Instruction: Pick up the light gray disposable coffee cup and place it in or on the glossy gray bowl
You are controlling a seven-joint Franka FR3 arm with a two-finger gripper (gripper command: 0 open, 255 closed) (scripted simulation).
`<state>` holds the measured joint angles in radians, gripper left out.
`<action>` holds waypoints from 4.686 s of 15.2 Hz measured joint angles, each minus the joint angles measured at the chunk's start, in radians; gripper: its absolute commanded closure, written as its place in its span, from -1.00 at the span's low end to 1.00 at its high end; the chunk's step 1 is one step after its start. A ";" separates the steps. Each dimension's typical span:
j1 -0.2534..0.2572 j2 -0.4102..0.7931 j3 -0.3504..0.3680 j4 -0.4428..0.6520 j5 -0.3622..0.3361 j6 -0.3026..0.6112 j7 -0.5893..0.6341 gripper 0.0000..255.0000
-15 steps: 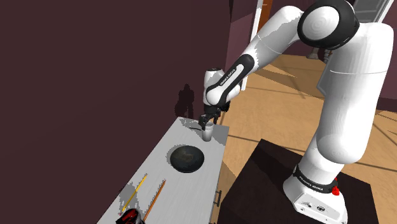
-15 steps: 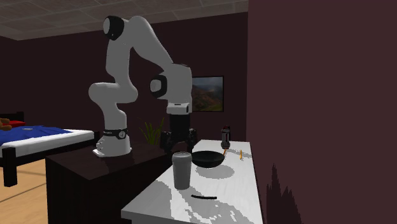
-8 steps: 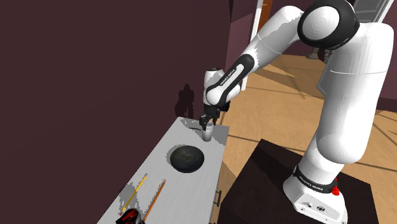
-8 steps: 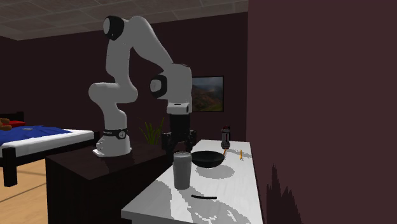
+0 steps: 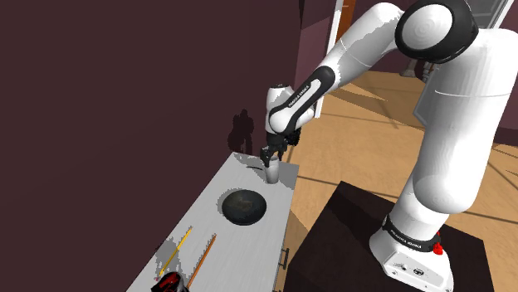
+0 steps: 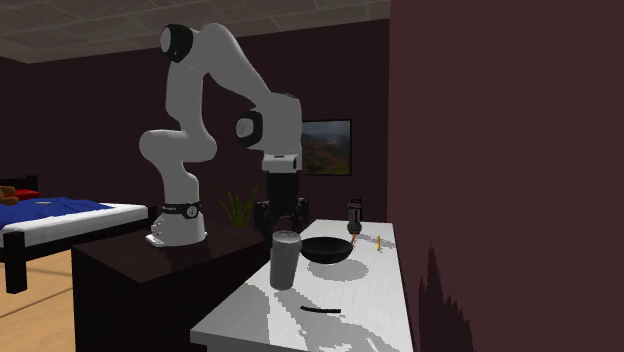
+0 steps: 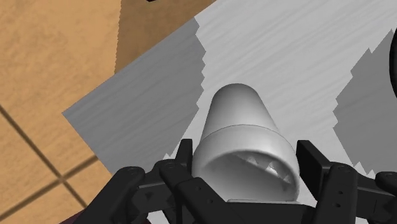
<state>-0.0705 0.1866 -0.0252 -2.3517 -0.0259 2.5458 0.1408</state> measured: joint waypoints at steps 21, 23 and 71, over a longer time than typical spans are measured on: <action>0.017 -0.202 0.017 0.056 0.000 -0.259 0.027 1.00; 0.037 -0.228 0.037 0.050 0.001 -0.279 0.067 1.00; 0.214 -0.079 0.237 0.000 -0.042 -0.092 0.481 -1.00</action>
<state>0.1432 0.1075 0.2123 -2.3513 -0.0683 2.4539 0.6216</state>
